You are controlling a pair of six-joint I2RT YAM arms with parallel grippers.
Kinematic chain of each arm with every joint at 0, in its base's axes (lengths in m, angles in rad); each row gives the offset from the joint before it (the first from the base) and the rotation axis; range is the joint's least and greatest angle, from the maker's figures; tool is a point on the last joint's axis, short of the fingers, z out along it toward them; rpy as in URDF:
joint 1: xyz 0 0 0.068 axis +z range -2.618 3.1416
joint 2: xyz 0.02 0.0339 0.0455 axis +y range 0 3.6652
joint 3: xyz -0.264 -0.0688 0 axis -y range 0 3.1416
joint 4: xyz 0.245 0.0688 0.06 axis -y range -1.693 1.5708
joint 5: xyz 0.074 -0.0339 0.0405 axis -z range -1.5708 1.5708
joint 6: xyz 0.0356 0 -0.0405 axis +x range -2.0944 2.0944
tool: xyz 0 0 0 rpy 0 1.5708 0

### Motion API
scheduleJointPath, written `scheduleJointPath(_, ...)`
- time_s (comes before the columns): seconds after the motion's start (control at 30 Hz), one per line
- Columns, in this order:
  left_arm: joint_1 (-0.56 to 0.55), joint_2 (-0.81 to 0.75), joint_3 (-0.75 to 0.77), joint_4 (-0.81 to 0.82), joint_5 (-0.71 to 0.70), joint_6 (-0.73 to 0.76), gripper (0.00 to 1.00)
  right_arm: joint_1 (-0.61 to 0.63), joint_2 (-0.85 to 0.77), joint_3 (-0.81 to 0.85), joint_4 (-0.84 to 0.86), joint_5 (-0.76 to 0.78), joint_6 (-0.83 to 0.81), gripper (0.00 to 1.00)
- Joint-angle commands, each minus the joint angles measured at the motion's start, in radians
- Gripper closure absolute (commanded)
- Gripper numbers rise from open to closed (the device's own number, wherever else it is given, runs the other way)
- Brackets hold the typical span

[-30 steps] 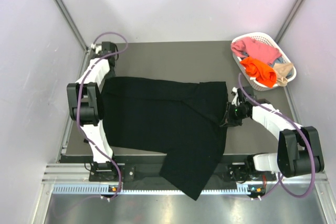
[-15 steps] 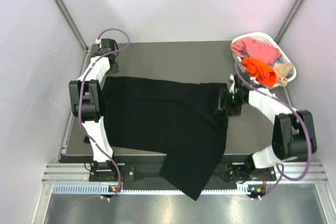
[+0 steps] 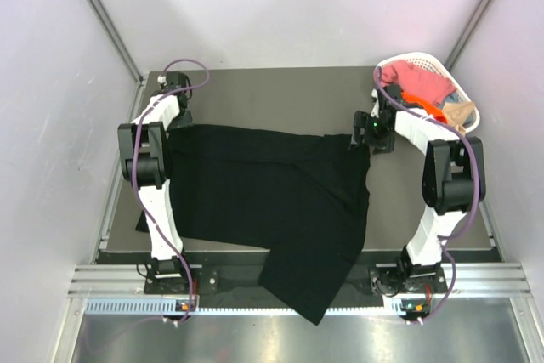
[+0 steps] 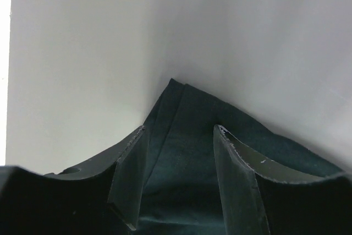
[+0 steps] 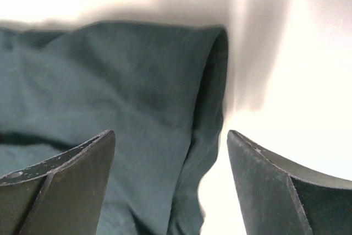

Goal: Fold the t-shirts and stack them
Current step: Fold the tshirt

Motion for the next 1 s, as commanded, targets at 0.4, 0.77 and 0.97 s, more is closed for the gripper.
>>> scheduleJointPath(0.4,0.065,0.144,0.15,0.009,0.057,-0.056,0.84,0.012,0.236,0.222,0.094,0.011,-0.009,0.61)
scheduleJointPath(0.77,0.167,0.163,0.245,-0.017,0.026,-0.095,1.0,0.047,0.441,0.582,0.023,0.03,0.055,0.94)
scheduleJointPath(0.97,0.172,0.117,0.239,-0.037,0.048,-0.128,0.68,0.049,0.478,0.71,-0.038,0.054,0.029,0.58)
